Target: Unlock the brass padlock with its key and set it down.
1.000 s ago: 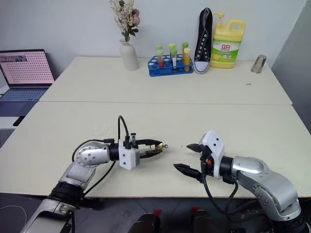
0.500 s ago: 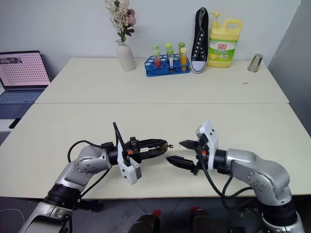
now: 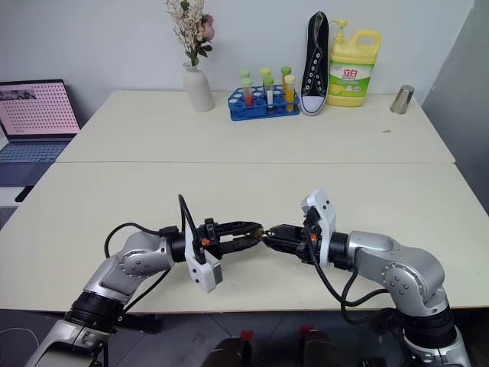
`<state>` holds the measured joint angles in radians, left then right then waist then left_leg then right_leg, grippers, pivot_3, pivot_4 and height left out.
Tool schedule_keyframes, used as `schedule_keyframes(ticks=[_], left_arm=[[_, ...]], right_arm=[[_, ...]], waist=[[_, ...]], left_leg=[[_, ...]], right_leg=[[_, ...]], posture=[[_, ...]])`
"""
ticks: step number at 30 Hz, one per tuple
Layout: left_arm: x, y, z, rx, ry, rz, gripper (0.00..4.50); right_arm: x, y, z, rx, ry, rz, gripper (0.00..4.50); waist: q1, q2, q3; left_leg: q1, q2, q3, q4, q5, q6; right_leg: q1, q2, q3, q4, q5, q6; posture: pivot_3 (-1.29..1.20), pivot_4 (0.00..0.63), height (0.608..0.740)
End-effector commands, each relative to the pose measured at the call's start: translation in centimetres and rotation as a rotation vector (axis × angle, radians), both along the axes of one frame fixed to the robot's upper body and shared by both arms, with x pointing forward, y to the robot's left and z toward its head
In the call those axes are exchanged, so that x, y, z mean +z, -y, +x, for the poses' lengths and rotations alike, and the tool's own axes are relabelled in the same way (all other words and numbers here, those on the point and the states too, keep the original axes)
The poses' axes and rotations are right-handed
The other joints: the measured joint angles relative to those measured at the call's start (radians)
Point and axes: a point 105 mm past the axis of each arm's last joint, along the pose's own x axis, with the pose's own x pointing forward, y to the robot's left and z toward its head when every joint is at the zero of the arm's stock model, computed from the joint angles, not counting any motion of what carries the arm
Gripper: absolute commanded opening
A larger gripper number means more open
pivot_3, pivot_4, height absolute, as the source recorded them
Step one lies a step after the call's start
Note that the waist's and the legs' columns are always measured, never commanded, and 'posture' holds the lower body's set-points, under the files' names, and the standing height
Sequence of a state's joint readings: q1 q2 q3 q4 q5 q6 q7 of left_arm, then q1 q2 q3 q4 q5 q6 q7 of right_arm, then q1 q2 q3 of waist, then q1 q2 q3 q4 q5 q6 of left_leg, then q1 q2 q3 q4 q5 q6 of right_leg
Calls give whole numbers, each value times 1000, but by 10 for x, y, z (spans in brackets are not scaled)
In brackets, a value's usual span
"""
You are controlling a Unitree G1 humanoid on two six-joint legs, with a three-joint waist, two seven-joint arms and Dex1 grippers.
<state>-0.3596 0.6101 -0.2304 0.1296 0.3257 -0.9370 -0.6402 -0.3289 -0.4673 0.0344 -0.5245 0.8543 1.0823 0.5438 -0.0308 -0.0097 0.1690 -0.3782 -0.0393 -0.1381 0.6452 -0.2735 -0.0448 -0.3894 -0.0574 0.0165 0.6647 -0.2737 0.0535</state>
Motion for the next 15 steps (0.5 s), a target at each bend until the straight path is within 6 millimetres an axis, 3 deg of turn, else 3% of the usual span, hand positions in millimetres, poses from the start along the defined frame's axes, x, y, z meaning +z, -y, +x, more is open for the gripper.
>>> schedule_keyframes(ticks=[1,11,15], left_arm=[[12,2,-2,-14,41,-28,963],[13,4,-2,-9,37,-42,963],[12,5,-2,-17,54,-37,963]], right_arm=[[9,-3,-4,35,29,17,126],[10,-4,-6,74,24,8,0],[11,-1,-5,101,-68,25,0]], waist=[[0,0,0],[0,0,0],[0,0,0]], left_leg=[[0,0,0,0,0,0],[0,0,0,0,0,0],[0,0,0,0,0,0]], right_leg=[[0,0,0,0,0,0],[0,0,0,0,0,0],[0,0,0,0,0,0]], posture=[[0,150,740],[0,150,740],[0,150,740]])
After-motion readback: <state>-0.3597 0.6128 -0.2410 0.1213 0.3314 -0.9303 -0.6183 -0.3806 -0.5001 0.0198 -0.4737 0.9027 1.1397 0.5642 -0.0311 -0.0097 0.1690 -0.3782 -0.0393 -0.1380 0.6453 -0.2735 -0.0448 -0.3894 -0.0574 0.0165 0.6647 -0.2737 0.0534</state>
